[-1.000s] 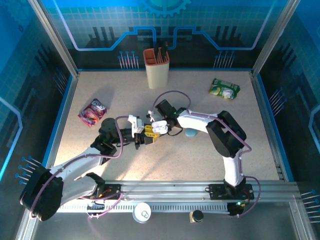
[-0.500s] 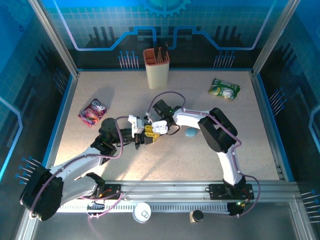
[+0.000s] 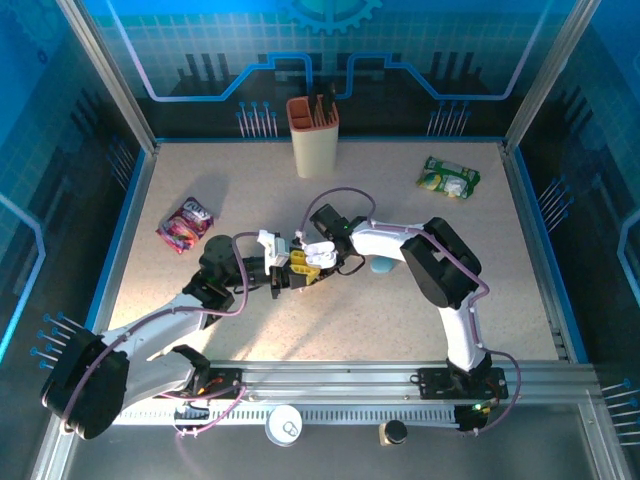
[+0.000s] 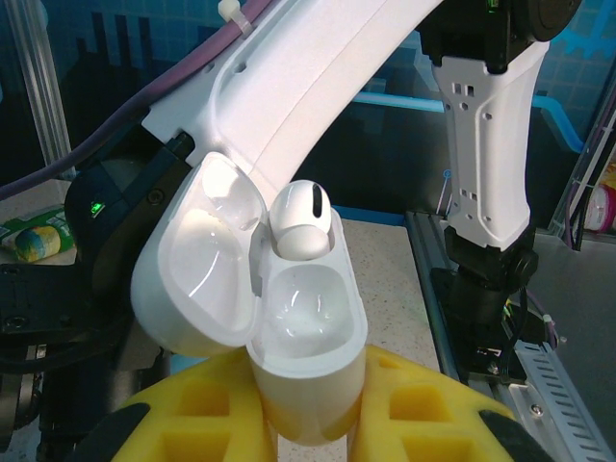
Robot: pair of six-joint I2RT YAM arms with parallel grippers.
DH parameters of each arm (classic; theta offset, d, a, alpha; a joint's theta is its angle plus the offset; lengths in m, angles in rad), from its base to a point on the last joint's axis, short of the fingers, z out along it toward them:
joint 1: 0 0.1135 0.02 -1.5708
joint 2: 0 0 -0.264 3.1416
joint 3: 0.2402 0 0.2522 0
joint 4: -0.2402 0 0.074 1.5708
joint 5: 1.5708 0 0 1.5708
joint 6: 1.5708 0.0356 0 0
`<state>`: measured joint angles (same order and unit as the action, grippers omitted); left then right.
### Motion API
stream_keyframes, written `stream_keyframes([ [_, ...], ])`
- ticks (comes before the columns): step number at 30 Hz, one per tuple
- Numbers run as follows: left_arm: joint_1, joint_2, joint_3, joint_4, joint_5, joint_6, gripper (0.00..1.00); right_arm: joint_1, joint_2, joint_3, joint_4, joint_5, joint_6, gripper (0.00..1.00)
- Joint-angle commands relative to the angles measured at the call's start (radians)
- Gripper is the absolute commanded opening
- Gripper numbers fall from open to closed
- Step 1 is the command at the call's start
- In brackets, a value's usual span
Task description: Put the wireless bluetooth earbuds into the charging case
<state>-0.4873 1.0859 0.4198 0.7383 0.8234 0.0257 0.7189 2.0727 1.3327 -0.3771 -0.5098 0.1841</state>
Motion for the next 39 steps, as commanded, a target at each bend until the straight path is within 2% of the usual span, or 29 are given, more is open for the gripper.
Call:
stream_keyframes([
  [1,0.0,0.003,0.005,0.012,-0.006,0.014,0.15,0.004,-0.026,-0.025,-0.058,0.011,-0.033,0.34],
  [10,0.0,0.002,0.001,0.011,-0.01,0.019,0.15,0.023,-0.043,-0.036,-0.059,0.092,-0.084,0.22],
  [17,0.0,-0.006,-0.008,0.005,-0.021,0.027,0.15,0.016,-0.109,-0.078,0.023,0.157,-0.039,0.2],
  [24,0.002,-0.034,-0.019,-0.02,-0.031,0.033,0.15,-0.054,-0.286,-0.202,0.154,0.24,0.04,0.19],
  [30,0.003,-0.032,-0.019,-0.027,-0.036,0.04,0.15,-0.141,-0.472,-0.282,0.155,0.338,0.064,0.19],
  [34,0.004,-0.013,-0.015,-0.019,-0.038,0.043,0.15,-0.185,-0.615,-0.318,0.121,0.431,0.03,0.17],
  [39,0.006,0.026,-0.003,-0.018,-0.047,0.048,0.15,-0.178,-0.777,-0.333,0.091,0.507,-0.085,0.16],
])
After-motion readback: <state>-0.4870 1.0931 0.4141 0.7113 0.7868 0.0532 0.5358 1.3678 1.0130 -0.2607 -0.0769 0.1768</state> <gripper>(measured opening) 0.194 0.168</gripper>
